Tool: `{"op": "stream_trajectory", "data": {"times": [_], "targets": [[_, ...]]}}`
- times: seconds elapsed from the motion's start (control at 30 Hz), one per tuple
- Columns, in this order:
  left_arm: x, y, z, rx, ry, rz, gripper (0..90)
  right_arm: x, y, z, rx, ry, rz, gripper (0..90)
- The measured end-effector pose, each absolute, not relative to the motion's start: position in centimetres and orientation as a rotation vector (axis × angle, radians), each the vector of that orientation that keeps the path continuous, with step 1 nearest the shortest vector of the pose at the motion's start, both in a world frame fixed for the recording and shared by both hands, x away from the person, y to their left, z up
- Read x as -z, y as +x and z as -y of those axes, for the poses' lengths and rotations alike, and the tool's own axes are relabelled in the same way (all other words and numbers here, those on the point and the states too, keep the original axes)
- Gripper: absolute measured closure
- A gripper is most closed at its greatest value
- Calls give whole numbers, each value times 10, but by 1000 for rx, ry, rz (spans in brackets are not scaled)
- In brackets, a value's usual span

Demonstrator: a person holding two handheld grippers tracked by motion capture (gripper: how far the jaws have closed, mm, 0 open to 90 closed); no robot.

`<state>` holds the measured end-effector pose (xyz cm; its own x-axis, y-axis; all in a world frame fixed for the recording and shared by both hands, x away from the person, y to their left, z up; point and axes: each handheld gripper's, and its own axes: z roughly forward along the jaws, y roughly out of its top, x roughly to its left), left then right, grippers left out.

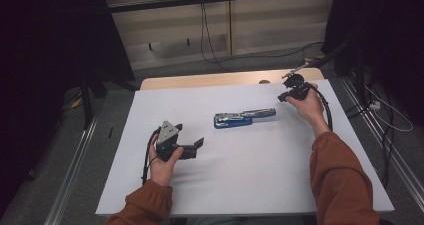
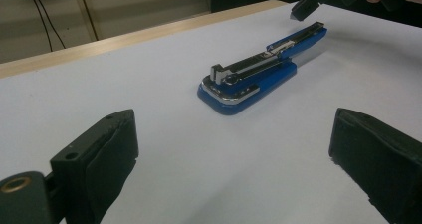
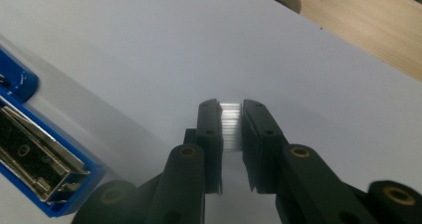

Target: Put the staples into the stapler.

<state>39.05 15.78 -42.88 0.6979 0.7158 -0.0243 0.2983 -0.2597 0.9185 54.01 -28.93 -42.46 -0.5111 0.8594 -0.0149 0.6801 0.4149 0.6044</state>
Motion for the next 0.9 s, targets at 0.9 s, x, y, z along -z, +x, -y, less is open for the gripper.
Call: {"op": "stream_trajectory", "data": {"times": [0.9], "targets": [[428,389,-157,-503,1845,-794,47,403,520,268,-956,1144,-2346,794]]}}
